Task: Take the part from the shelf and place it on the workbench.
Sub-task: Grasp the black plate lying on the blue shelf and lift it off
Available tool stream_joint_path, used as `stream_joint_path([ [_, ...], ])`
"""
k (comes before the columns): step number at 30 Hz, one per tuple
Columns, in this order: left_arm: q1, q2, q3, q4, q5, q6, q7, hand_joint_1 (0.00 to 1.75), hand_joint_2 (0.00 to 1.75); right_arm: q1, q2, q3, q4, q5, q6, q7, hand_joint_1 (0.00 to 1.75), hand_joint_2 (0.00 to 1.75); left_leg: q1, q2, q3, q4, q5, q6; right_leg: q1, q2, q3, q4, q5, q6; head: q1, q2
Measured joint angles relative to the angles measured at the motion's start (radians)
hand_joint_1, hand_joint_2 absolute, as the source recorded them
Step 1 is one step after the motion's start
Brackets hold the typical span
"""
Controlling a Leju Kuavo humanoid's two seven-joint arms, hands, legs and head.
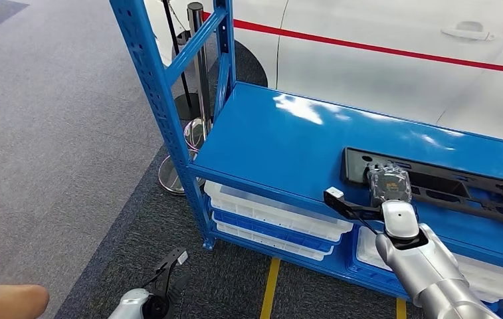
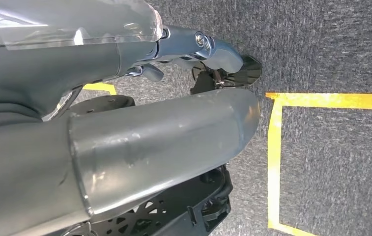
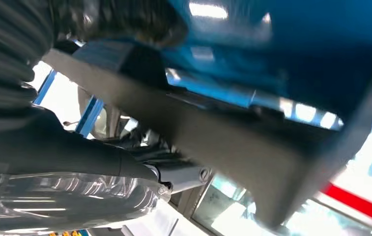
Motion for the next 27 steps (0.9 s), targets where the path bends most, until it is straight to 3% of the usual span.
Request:
stream_joint_path([
  [13, 0.001, 0.001, -0.009, 0.000, 0.020, -0.001, -0.003, 0.00, 0.00, 0.003, 0.003, -0.048, -0.028, 0.011, -0.002, -0.038, 1.75, 1.75, 0.000, 0.000, 0.000, 0.000, 0.000, 0.000, 0.000, 0.000, 0.000, 0.000, -0.001, -0.001, 0.000, 0.000],
  [17, 0.001, 0.001, -0.010, 0.000, 0.053, -0.011, -0.018, 0.00, 1.75, 0.007, 0.005, -0.059, -0.044, 0.011, 0.010, -0.056, 1.75, 1.75, 0.000, 0.000, 0.000, 0.000, 0.000, 0.000, 0.000, 0.000, 0.000, 0.000, -0.001, -0.001, 0.000, 0.000],
  [27, 0.003, 0.001, -0.008, 0.000, 0.097, -0.051, -0.031, 0.00, 1.75, 0.018, 0.005, -0.073, -0.062, 0.005, 0.011, -0.084, 1.75, 1.75, 0.000, 0.000, 0.000, 0.000, 0.000, 0.000, 0.000, 0.000, 0.000, 0.000, -0.001, -0.001, 0.000, 0.000],
])
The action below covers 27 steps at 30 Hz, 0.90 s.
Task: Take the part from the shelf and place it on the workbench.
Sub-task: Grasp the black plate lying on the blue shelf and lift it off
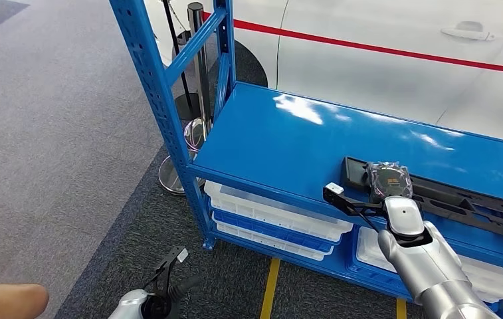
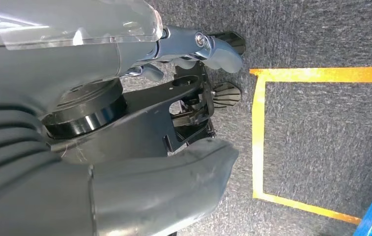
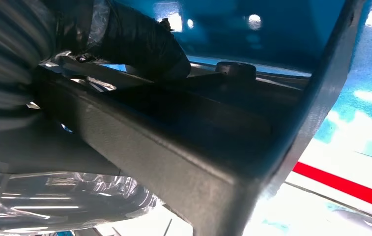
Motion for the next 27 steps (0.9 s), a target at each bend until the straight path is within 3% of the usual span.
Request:
stream_joint_path([
  [5, 0.000, 0.001, -0.001, 0.000, -0.018, 0.039, 0.004, 0.00, 1.75, 0.001, 0.004, -0.003, -0.001, 0.000, -0.014, -0.015, 1.75, 1.75, 0.000, 0.000, 0.000, 0.000, 0.000, 0.000, 0.000, 0.000, 0.000, 0.000, 0.000, 0.000, 0.000, 0.000],
  [10, 0.003, 0.004, -0.007, 0.000, -0.025, 0.064, -0.013, 0.00, 1.75, 0.005, 0.001, -0.010, -0.049, 0.000, -0.138, -0.085, 1.75, 1.75, 0.000, 0.001, 0.000, 0.000, 0.000, 0.000, 0.000, 0.001, -0.001, 0.000, 0.000, 0.000, 0.000, 0.000],
  [15, 0.016, 0.007, -0.023, 0.000, -0.035, 0.078, -0.029, 0.00, 1.75, 0.021, -0.030, -0.021, -0.234, 0.050, -0.292, -0.094, 1.75, 1.75, -0.004, 0.001, -0.002, 0.003, -0.002, 0.001, -0.004, 0.001, -0.002, -0.001, 0.000, 0.001, 0.000, 0.000],
  [22, 0.020, 0.010, -0.040, 0.000, -0.036, 0.089, -0.035, 0.00, 1.75, 0.053, -0.079, -0.035, -0.510, 0.135, -0.336, -0.090, 1.75, 1.75, -0.006, 0.001, -0.003, 0.004, -0.005, 0.013, -0.008, 0.002, 0.000, -0.002, -0.002, 0.010, 0.000, 0.000],
  [24, 0.020, 0.010, -0.046, 0.000, -0.036, 0.089, -0.035, 0.00, 1.75, 0.062, -0.096, -0.037, -0.565, 0.149, -0.354, -0.094, 1.75, 1.75, 0.000, 0.004, 0.003, -0.008, 0.004, 0.021, -0.007, 0.001, -0.008, 0.018, -0.021, 0.016, 0.000, 0.000],
  [25, 0.019, 0.010, -0.048, 0.000, -0.036, 0.088, -0.035, 0.00, 1.75, 0.066, -0.104, -0.037, -0.590, 0.155, -0.361, -0.097, 1.75, 1.75, 0.003, 0.006, 0.005, -0.014, 0.008, 0.024, -0.007, -0.001, -0.024, 0.056, -0.048, 0.017, 0.000, 0.000],
  [27, 0.017, 0.010, -0.050, 0.000, -0.036, 0.087, -0.035, 0.00, 1.75, 0.079, -0.120, -0.037, -0.633, 0.169, -0.370, -0.100, 1.75, 1.75, 0.004, 0.008, 0.005, -0.015, 0.010, 0.027, -0.009, -0.003, -0.080, 0.183, -0.116, 0.021, 0.001, 0.000],
])
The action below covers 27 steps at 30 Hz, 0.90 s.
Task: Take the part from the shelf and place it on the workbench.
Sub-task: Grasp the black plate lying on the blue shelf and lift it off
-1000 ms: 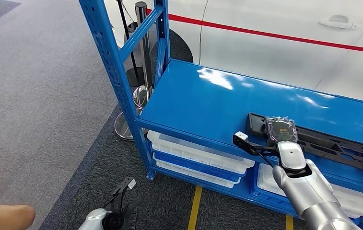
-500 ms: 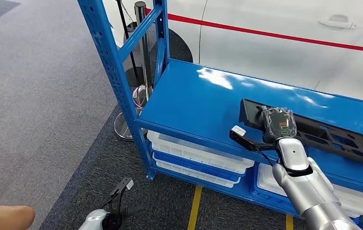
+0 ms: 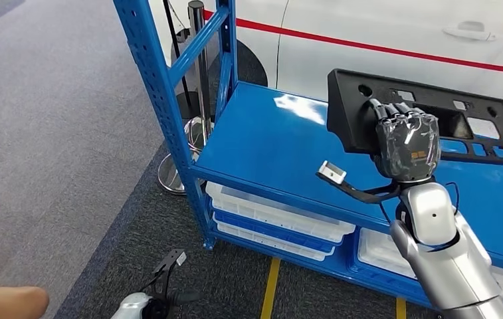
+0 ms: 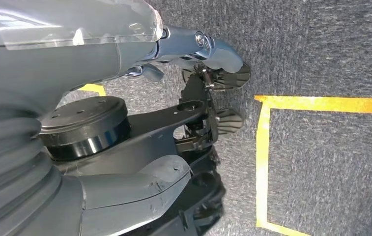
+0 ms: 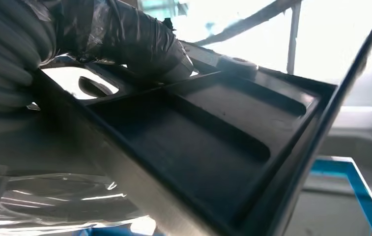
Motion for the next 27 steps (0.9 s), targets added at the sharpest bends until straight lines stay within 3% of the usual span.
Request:
stream_joint_path([
  [1, 0.000, 0.000, 0.000, 0.000, 0.000, 0.000, 0.000, 0.00, 1.75, 0.009, -0.008, 0.000, -0.019, 0.007, -0.003, -0.002, 1.75, 1.75, 0.000, 0.000, -0.001, 0.001, 0.000, 0.000, -0.001, 0.000, -0.028, 0.062, -0.022, 0.002, 0.000, 0.000],
  [2, 0.001, 0.000, -0.001, 0.000, -0.001, 0.000, 0.000, 0.00, 1.75, 0.019, -0.017, 0.000, -0.037, 0.014, -0.006, -0.003, 1.75, 1.75, 0.001, 0.000, -0.002, 0.003, 0.000, 0.000, -0.004, -0.001, -0.044, 0.096, -0.024, 0.005, 0.000, 0.000],
  [3, 0.001, 0.001, -0.001, 0.000, -0.002, 0.000, -0.001, 0.00, 1.75, 0.027, -0.024, 0.000, -0.054, 0.020, -0.010, -0.004, 1.75, 1.75, 0.001, 0.000, -0.003, 0.006, -0.001, -0.001, -0.007, -0.002, -0.043, 0.093, -0.007, 0.007, 0.000, 0.000],
  [5, 0.002, 0.001, -0.002, 0.000, -0.008, 0.000, -0.005, 0.00, 1.75, 0.037, -0.039, 0.001, -0.091, 0.028, -0.020, -0.005, 1.75, 1.75, 0.004, 0.000, -0.008, 0.018, -0.006, -0.008, -0.015, -0.005, 0.009, -0.019, 0.062, 0.012, 0.000, 0.000],
  [7, 0.002, 0.002, -0.004, 0.000, -0.012, 0.000, -0.011, 0.00, 1.75, 0.045, -0.054, 0.003, -0.132, 0.027, -0.034, -0.006, 1.75, 1.75, 0.003, -0.002, -0.017, 0.031, -0.009, -0.021, -0.014, -0.006, 0.058, -0.124, 0.101, 0.010, -0.001, 0.000],
  [11, 0.010, 0.004, -0.011, 0.000, -0.014, 0.002, -0.021, 0.00, 1.75, 0.063, -0.081, 0.006, -0.214, -0.002, -0.039, -0.015, 1.75, 1.75, 0.002, -0.004, -0.030, 0.039, -0.002, -0.048, -0.009, -0.002, 0.052, -0.142, 0.112, -0.017, -0.004, 0.000],
  [13, 0.013, 0.005, -0.015, 0.000, -0.014, 0.002, -0.025, 0.00, 1.75, 0.066, -0.089, 0.006, -0.250, -0.027, -0.031, -0.023, 1.75, 1.75, 0.004, -0.003, -0.050, 0.082, -0.047, -0.058, -0.011, -0.004, 0.041, -0.145, 0.124, -0.037, -0.004, 0.000],
  [16, 0.014, 0.005, -0.020, 0.000, -0.014, 0.002, -0.028, 0.00, 1.75, 0.073, -0.099, 0.007, -0.294, -0.054, -0.019, -0.032, 1.75, 1.75, 0.006, -0.002, -0.111, 0.266, -0.167, -0.065, -0.005, -0.005, 0.017, -0.145, 0.143, -0.054, -0.005, 0.000],
  [17, 0.015, 0.005, -0.020, 0.000, -0.014, 0.001, -0.029, 0.00, 1.75, 0.077, -0.103, 0.007, -0.304, -0.062, -0.015, -0.035, 1.75, 1.75, 0.006, -0.002, -0.119, 0.310, -0.184, -0.065, -0.002, -0.005, 0.009, -0.144, 0.149, -0.056, -0.005, 0.000],
  [18, 0.016, 0.005, -0.021, 0.000, -0.014, 0.000, -0.029, 0.00, 1.75, 0.080, -0.106, 0.007, -0.314, -0.072, -0.011, -0.038, 1.75, 1.75, 0.005, -0.002, -0.110, 0.321, -0.182, -0.062, 0.002, -0.005, 0.000, -0.142, 0.156, -0.057, -0.005, 0.000],
  [20, 0.017, 0.007, -0.021, 0.000, -0.013, -0.002, -0.032, 0.00, 1.75, 0.084, -0.114, 0.008, -0.334, -0.092, -0.004, -0.041, 1.75, 1.75, 0.001, -0.003, -0.034, 0.228, -0.139, -0.049, 0.008, -0.004, -0.016, -0.139, 0.168, -0.057, -0.005, 0.000],
  [22, 0.018, 0.011, -0.022, 0.000, -0.013, -0.004, -0.035, 0.00, 1.75, 0.085, -0.122, 0.007, -0.352, -0.104, -0.001, -0.043, 1.75, 1.75, -0.007, -0.003, 0.058, 0.089, -0.114, -0.032, 0.012, -0.003, -0.026, -0.138, 0.180, -0.052, -0.005, 0.000],
  [23, 0.018, 0.013, -0.022, 0.000, -0.013, -0.004, -0.035, 0.00, 1.75, 0.086, -0.125, 0.007, -0.358, -0.106, 0.000, -0.044, 1.75, 1.75, -0.011, -0.003, 0.082, 0.048, -0.110, -0.027, 0.012, -0.003, -0.028, -0.139, 0.186, -0.047, -0.005, 0.000],
  [26, 0.022, 0.015, -0.022, 0.000, -0.013, -0.004, -0.036, 0.00, 1.75, 0.088, -0.134, 0.007, -0.371, -0.108, 0.002, -0.047, 1.75, 1.75, -0.013, -0.002, 0.086, 0.014, -0.089, -0.018, 0.008, -0.004, -0.031, -0.150, 0.208, -0.028, -0.005, 0.000],
  [27, 0.022, 0.016, -0.022, 0.000, -0.013, -0.004, -0.036, 0.00, 1.75, 0.088, -0.138, 0.007, -0.375, -0.109, 0.002, -0.048, 1.75, 1.75, -0.011, 0.000, 0.083, 0.004, -0.076, -0.012, 0.008, -0.003, -0.035, -0.148, 0.200, -0.023, -0.005, 0.000],
])
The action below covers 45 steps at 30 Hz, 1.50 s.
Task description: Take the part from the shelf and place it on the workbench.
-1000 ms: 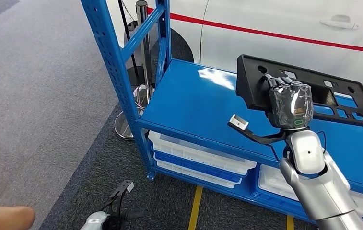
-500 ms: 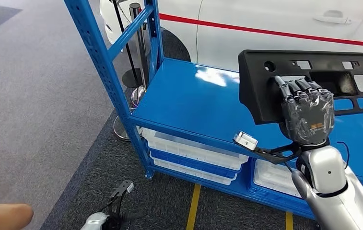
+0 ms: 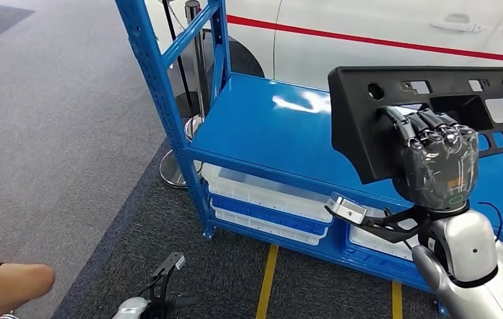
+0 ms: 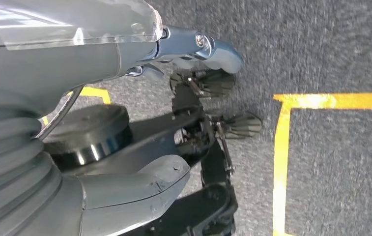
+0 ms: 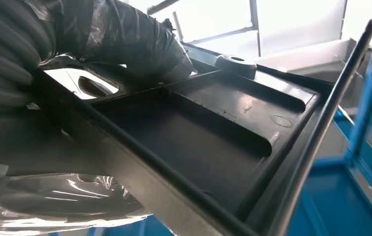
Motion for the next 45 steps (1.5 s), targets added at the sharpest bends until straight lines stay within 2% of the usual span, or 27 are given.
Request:
stream_joint_path([
  [2, 0.002, 0.002, 0.000, 0.000, 0.000, 0.001, -0.005, 0.00, 1.75, 0.002, -0.011, 0.000, -0.009, -0.007, 0.002, -0.001, 1.75, 1.75, 0.007, 0.004, -0.016, -0.015, 0.029, 0.011, -0.001, 0.000, -0.021, 0.058, -0.072, 0.008, 0.002, 0.000],
  [4, 0.009, 0.003, -0.001, 0.000, -0.001, 0.001, -0.016, 0.00, 1.75, 0.005, -0.023, -0.001, -0.020, -0.018, 0.009, -0.003, 1.75, 1.75, 0.006, 0.006, -0.045, -0.014, 0.050, 0.014, -0.005, 0.000, -0.050, 0.177, -0.166, 0.017, 0.003, 0.000],
  [5, 0.013, 0.003, -0.001, 0.000, -0.001, 0.001, -0.021, 0.00, 1.75, 0.007, -0.029, -0.002, -0.027, -0.023, 0.017, -0.004, 1.75, 1.75, 0.006, 0.007, -0.060, -0.009, 0.058, 0.012, -0.007, 0.000, -0.056, 0.228, -0.186, 0.021, 0.004, 0.000],
  [7, 0.022, 0.004, -0.001, 0.000, -0.003, -0.002, -0.031, 0.00, 1.75, 0.009, -0.042, -0.005, -0.041, -0.034, 0.038, -0.009, 1.75, 1.75, 0.007, 0.008, -0.093, 0.004, 0.073, 0.007, -0.011, -0.001, -0.027, 0.249, -0.162, 0.028, 0.004, 0.000],
  [9, 0.027, 0.008, -0.001, 0.000, -0.007, -0.012, -0.038, 0.00, 1.75, 0.004, -0.053, -0.009, -0.052, -0.045, 0.059, -0.015, 1.75, 1.75, 0.009, 0.009, -0.124, 0.021, 0.084, -0.001, -0.016, -0.002, 0.059, 0.148, -0.125, 0.031, 0.004, 0.000],
  [11, 0.028, 0.013, -0.001, 0.000, -0.010, -0.025, -0.041, 0.00, 1.75, -0.004, -0.058, -0.012, -0.062, -0.057, 0.076, -0.021, 1.75, 1.75, 0.008, 0.008, -0.144, 0.036, 0.095, -0.013, -0.011, -0.001, 0.130, 0.038, -0.133, 0.023, 0.002, 0.000],
  [12, 0.027, 0.016, -0.001, 0.000, -0.010, -0.030, -0.041, 0.00, 1.75, -0.009, -0.060, -0.013, -0.065, -0.063, 0.083, -0.023, 1.75, 1.75, 0.007, 0.008, -0.148, 0.038, 0.102, -0.019, -0.008, 0.001, 0.143, 0.012, -0.144, 0.016, 0.001, 0.000],
  [15, 0.027, 0.024, -0.001, 0.000, -0.013, -0.037, -0.037, 0.00, 1.75, -0.022, -0.062, -0.014, -0.069, -0.071, 0.098, -0.027, 1.75, 1.75, 0.006, 0.005, -0.158, 0.038, 0.114, -0.036, -0.008, -0.001, 0.129, 0.005, -0.125, -0.012, 0.000, 0.000],
  [17, 0.028, 0.028, -0.002, 0.000, -0.018, -0.043, -0.034, 0.00, 1.75, -0.033, -0.062, -0.014, -0.071, -0.076, 0.108, -0.027, 1.75, 1.75, 0.009, 0.003, -0.181, 0.090, 0.049, -0.046, -0.012, -0.005, 0.105, 0.001, -0.101, -0.030, -0.001, 0.000],
  [19, 0.027, 0.029, -0.004, 0.000, -0.022, -0.049, -0.033, 0.00, 1.75, -0.042, -0.062, -0.014, -0.072, -0.079, 0.115, -0.025, 1.75, 1.75, 0.011, 0.003, -0.212, 0.212, -0.054, -0.054, -0.010, -0.006, 0.078, 0.002, -0.078, -0.037, -0.002, 0.000],
  [20, 0.027, 0.029, -0.004, 0.000, -0.022, -0.050, -0.033, 0.00, 1.75, -0.044, -0.062, -0.014, -0.072, -0.080, 0.118, -0.025, 1.75, 1.75, 0.012, 0.004, -0.222, 0.275, -0.084, -0.056, -0.009, -0.006, 0.063, 0.003, -0.067, -0.038, -0.002, 0.000],
  [21, 0.028, 0.029, -0.005, 0.000, -0.023, -0.051, -0.033, 0.00, 1.75, -0.045, -0.062, -0.014, -0.072, -0.080, 0.119, -0.024, 1.75, 1.75, 0.012, 0.004, -0.220, 0.318, -0.091, -0.056, -0.007, -0.006, 0.048, 0.005, -0.055, -0.038, -0.002, 0.000],
  [23, 0.027, 0.030, -0.005, -0.001, -0.026, -0.051, -0.033, 0.00, 1.75, -0.047, -0.063, -0.014, -0.072, -0.081, 0.120, -0.024, 1.75, 1.75, 0.011, 0.003, -0.170, 0.305, -0.052, -0.048, -0.002, -0.005, 0.017, 0.008, -0.033, -0.037, -0.003, 0.000],
  [25, 0.026, 0.032, -0.005, -0.003, -0.029, -0.051, -0.033, 0.00, 1.75, -0.049, -0.063, -0.014, -0.075, -0.081, 0.120, -0.024, 1.75, 1.75, 0.005, 0.002, -0.058, 0.170, -0.028, -0.029, 0.002, -0.004, -0.005, 0.011, -0.014, -0.034, -0.004, 0.000],
  [27, 0.024, 0.035, -0.007, -0.005, -0.030, -0.051, -0.034, 0.00, 1.75, -0.051, -0.066, -0.014, -0.078, -0.081, 0.120, -0.023, 1.75, 1.75, -0.002, 0.001, 0.027, 0.045, -0.042, -0.017, 0.002, -0.006, -0.014, 0.008, 0.006, -0.025, -0.004, 0.000],
  [28, 0.024, 0.036, -0.008, -0.006, -0.031, -0.051, -0.035, 0.00, 1.75, -0.052, -0.067, -0.014, -0.080, -0.081, 0.120, -0.023, 1.75, 1.75, -0.006, 0.001, 0.040, 0.016, -0.046, -0.013, 0.000, -0.007, -0.015, 0.002, 0.018, -0.018, -0.005, 0.000],
  [30, 0.025, 0.036, -0.011, -0.006, -0.032, -0.052, -0.035, 0.00, 1.75, -0.053, -0.071, -0.014, -0.081, -0.081, 0.121, -0.023, 1.75, 1.75, -0.006, 0.002, 0.032, -0.004, -0.021, -0.005, -0.005, -0.008, -0.017, -0.011, 0.032, -0.005, -0.009, 0.000],
  [31, 0.025, 0.036, -0.012, -0.006, -0.033, -0.053, -0.034, 0.00, 1.75, -0.054, -0.073, -0.014, -0.081, -0.081, 0.122, -0.024, 1.75, 1.75, -0.004, 0.005, 0.026, -0.014, -0.007, 0.002, -0.005, -0.007, -0.023, -0.005, 0.017, 0.000, -0.011, 0.000],
  [32, 0.025, 0.037, -0.013, -0.006, -0.035, -0.054, -0.034, 0.00, 1.75, -0.055, -0.077, -0.014, -0.081, -0.081, 0.124, -0.023, 1.75, 1.75, -0.001, 0.007, 0.016, -0.021, 0.008, 0.009, -0.005, -0.005, -0.033, 0.019, -0.018, 0.004, -0.011, 0.000],
  [34, 0.026, 0.038, -0.015, -0.006, -0.038, -0.054, -0.033, 0.00, 1.75, -0.057, -0.084, -0.014, -0.081, -0.081, 0.129, -0.023, 1.75, 1.75, 0.001, 0.009, -0.012, -0.021, 0.033, 0.016, -0.007, -0.004, -0.060, 0.128, -0.121, 0.012, -0.010, 0.000],
  [35, 0.028, 0.038, -0.017, -0.006, -0.039, -0.054, -0.033, 0.00, 1.75, -0.057, -0.086, -0.014, -0.081, -0.081, 0.131, -0.022, 1.75, 1.75, 0.001, 0.009, -0.029, -0.017, 0.043, 0.016, -0.009, -0.005, -0.072, 0.192, -0.156, 0.015, -0.010, 0.000],
  [36, 0.029, 0.039, -0.020, -0.006, -0.040, -0.054, -0.033, 0.00, 1.75, -0.056, -0.088, -0.013, -0.080, -0.081, 0.134, -0.020, 1.75, 1.75, 0.001, 0.010, -0.047, -0.012, 0.053, 0.015, -0.009, -0.005, -0.076, 0.241, -0.168, 0.019, -0.010, 0.000],
  [38, 0.032, 0.040, -0.023, -0.006, -0.041, -0.054, -0.033, 0.00, 1.75, -0.055, -0.090, -0.012, -0.080, -0.077, 0.138, -0.014, 1.75, 1.75, 0.003, 0.010, -0.085, 0.001, 0.071, 0.010, -0.013, -0.005, -0.039, 0.249, -0.131, 0.024, -0.010, 0.000],
  [40, 0.033, 0.042, -0.024, -0.006, -0.045, -0.052, -0.033, 0.00, 1.75, -0.054, -0.091, -0.009, -0.081, -0.068, 0.139, -0.007, 1.75, 1.75, 0.005, 0.010, -0.120, 0.019, 0.085, 0.000, -0.016, -0.005, 0.054, 0.140, -0.102, 0.026, -0.010, 0.000],
  [42, 0.035, 0.045, -0.025, -0.005, -0.050, -0.051, -0.035, 0.00, 1.75, -0.047, -0.092, -0.008, -0.084, -0.058, 0.135, 0.002, 1.75, 1.75, 0.004, 0.009, -0.140, 0.032, 0.097, -0.012, -0.012, -0.002, 0.122, 0.035, -0.120, 0.017, -0.014, 0.000],
  [43, 0.036, 0.046, -0.026, -0.005, -0.053, -0.049, -0.036, 0.00, 1.75, -0.042, -0.093, -0.007, -0.085, -0.051, 0.133, 0.008, 1.75, 1.75, 0.003, 0.008, -0.145, 0.034, 0.105, -0.018, -0.008, -0.001, 0.131, 0.013, -0.131, 0.010, -0.016, 0.000],
  [45, 0.038, 0.047, -0.027, -0.003, -0.056, -0.045, -0.036, 0.00, 1.75, -0.032, -0.093, -0.003, -0.087, -0.031, 0.130, 0.020, 1.75, 1.75, 0.003, 0.006, -0.150, 0.032, 0.117, -0.029, -0.008, -0.002, 0.121, 0.008, -0.119, -0.008, -0.023, 0.000],
])
